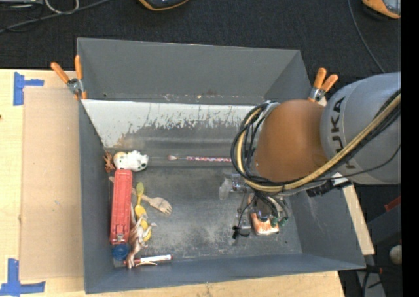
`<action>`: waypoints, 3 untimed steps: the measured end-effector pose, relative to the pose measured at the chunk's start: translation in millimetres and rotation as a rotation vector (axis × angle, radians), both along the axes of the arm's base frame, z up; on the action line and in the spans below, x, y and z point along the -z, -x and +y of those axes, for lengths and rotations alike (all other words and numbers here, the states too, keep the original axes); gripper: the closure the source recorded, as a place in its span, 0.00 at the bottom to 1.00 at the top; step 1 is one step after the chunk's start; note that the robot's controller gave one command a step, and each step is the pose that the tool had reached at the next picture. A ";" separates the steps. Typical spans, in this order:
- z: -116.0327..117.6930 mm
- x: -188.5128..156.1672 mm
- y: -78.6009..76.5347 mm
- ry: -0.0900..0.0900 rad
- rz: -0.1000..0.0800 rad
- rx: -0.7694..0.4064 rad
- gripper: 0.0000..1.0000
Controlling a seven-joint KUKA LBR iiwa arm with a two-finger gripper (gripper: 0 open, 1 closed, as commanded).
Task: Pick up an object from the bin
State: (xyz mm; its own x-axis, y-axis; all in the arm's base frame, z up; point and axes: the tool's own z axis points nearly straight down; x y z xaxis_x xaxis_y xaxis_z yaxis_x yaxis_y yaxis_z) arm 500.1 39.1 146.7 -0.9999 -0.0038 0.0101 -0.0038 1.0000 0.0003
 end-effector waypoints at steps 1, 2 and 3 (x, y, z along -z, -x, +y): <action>-0.3 -4.2 -1.8 0.000 -0.008 0.002 0.00; -103.3 58.1 4.8 0.000 -0.005 0.084 0.00; -111.5 43.4 12.5 -0.003 -0.010 -0.088 0.00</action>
Offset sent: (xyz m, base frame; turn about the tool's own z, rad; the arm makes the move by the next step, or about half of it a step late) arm -0.0068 -0.1366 -0.0767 0.1119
